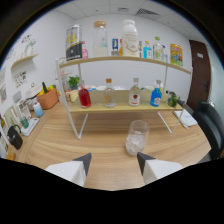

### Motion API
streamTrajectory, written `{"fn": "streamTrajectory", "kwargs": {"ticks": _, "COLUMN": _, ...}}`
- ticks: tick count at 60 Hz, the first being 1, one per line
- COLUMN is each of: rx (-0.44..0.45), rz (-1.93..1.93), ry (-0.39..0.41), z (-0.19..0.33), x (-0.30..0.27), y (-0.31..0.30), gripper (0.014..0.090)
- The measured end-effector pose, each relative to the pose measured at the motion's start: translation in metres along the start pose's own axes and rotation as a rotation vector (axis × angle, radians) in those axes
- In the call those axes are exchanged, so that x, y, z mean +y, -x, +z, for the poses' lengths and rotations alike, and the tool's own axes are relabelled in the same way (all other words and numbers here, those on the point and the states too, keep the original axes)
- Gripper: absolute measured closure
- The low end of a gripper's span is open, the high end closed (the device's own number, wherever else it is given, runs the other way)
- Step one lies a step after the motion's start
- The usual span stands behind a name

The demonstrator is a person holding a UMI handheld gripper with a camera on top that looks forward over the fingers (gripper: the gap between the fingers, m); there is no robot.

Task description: Make me a cup of Vodka Sunrise.

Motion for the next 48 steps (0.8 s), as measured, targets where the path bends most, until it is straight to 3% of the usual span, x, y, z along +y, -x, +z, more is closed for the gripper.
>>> {"fn": "streamTrajectory", "kwargs": {"ticks": 14, "rx": -0.054, "rz": 0.025, "ry": -0.158, "z": 0.033, "x": -0.058, "y": 0.073, "gripper": 0.0187}}
{"fn": "streamTrajectory", "kwargs": {"ticks": 36, "rx": -0.03, "rz": -0.014, "ry": -0.272, "z": 0.11, "x": -0.138, "y": 0.1, "gripper": 0.0192}}
{"fn": "streamTrajectory", "kwargs": {"ticks": 48, "rx": -0.019, "rz": -0.02, "ry": -0.259, "z": 0.148, "x": -0.153, "y": 0.103, "gripper": 0.0347}}
